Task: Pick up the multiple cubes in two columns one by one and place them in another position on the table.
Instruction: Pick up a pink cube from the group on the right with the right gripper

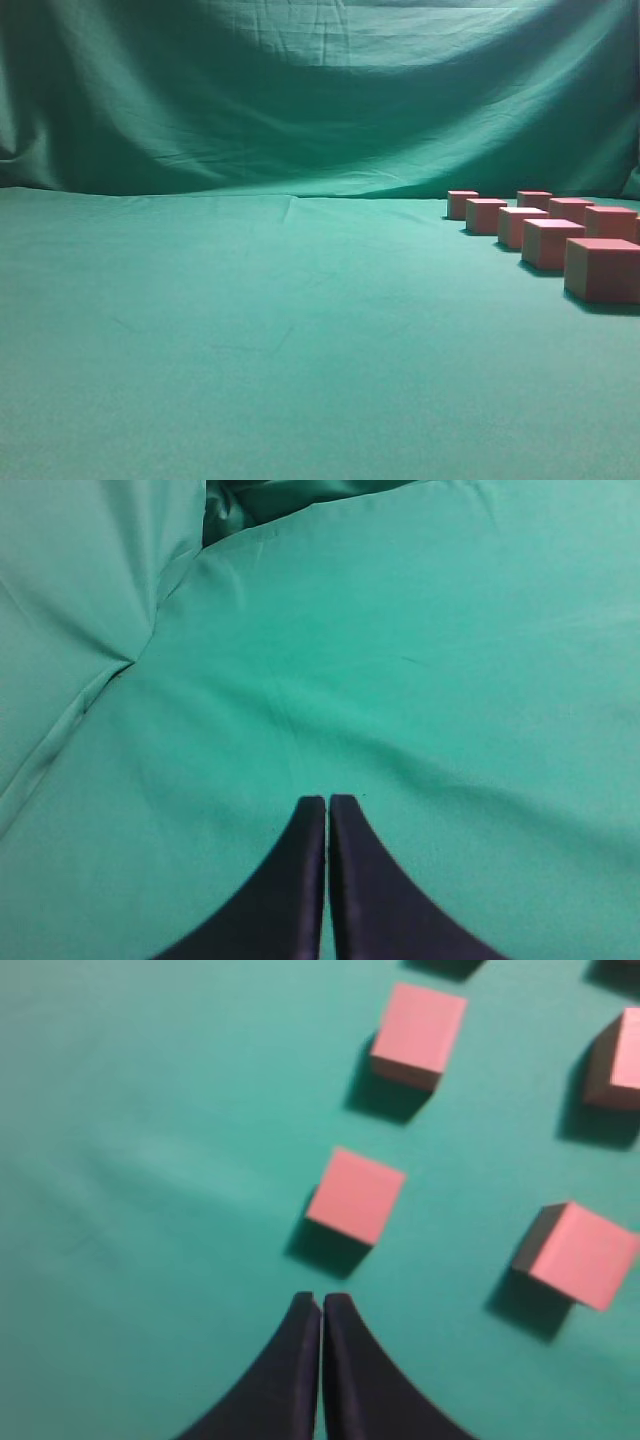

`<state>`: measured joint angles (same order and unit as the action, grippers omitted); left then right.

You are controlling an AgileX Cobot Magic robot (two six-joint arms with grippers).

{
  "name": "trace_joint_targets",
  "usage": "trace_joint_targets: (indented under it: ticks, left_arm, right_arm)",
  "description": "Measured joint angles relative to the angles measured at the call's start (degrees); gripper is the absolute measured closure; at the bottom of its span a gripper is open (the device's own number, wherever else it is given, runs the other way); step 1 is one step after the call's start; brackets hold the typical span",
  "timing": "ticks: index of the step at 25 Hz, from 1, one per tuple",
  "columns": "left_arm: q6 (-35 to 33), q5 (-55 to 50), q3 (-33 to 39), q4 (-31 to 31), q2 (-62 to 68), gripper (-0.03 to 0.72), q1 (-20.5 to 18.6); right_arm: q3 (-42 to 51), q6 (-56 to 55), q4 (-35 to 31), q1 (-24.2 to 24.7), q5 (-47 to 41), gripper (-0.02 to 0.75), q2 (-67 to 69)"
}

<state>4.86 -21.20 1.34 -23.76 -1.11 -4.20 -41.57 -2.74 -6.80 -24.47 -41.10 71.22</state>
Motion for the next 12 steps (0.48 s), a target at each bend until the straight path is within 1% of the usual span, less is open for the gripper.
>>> trace_joint_targets:
  ticks: [2, 5, 6, 7, 8, 11, 12]
  left_arm:
    - [0.00, 0.00, 0.00, 0.00, 0.00, 0.688, 0.00]
    - [0.00, 0.00, 0.00, 0.00, 0.00, 0.688, 0.00]
    - [0.00, 0.00, 0.00, 0.00, 0.00, 0.688, 0.00]
    - [0.00, 0.00, 0.00, 0.00, 0.00, 0.688, 0.00]
    - [0.00, 0.00, 0.00, 0.00, 0.00, 0.688, 0.00]
    - [0.00, 0.00, 0.00, 0.00, 0.00, 0.688, 0.00]
    - [0.00, 0.00, 0.00, 0.00, 0.00, 0.688, 0.00]
  right_arm:
    - [-1.95, -4.24, 4.38, -1.88, 0.09, 0.738, 3.57]
    - [-4.41, -5.81, 6.36, -3.05, 0.09, 0.738, 8.25]
    - [-5.25, -5.90, 6.58, -3.08, 0.14, 0.675, 9.53]
    - [-5.74, -6.05, 6.69, -3.08, 0.30, 0.643, 10.58]
    - [-5.87, -6.05, 6.85, -3.08, 0.54, 0.594, 11.26]
    - [-6.05, -6.17, 6.98, -3.08, 0.69, 0.420, 12.83]
    - [-6.14, -6.17, 7.07, -3.08, 0.69, 0.343, 13.22]
